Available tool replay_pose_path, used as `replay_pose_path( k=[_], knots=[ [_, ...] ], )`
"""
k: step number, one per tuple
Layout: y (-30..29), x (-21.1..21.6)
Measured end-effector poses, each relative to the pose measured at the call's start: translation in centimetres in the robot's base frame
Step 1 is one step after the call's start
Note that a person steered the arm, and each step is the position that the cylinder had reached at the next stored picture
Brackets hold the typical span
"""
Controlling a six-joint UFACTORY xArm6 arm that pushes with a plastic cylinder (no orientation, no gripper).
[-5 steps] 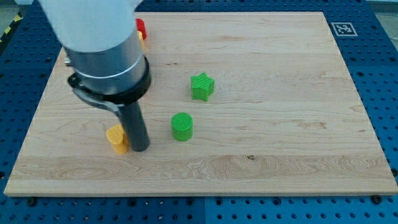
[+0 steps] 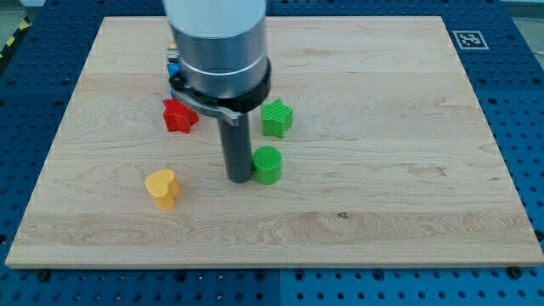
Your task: Slide the green circle diagonal to the green star
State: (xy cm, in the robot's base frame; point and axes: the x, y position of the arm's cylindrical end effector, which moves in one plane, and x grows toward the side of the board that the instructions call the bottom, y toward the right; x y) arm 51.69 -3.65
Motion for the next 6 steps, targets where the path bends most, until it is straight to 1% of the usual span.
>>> replay_pose_path(
  k=[2, 4, 6],
  knots=[
    [8.2, -0.2],
    [9.9, -1.4],
    [14.2, -2.2]
  ],
)
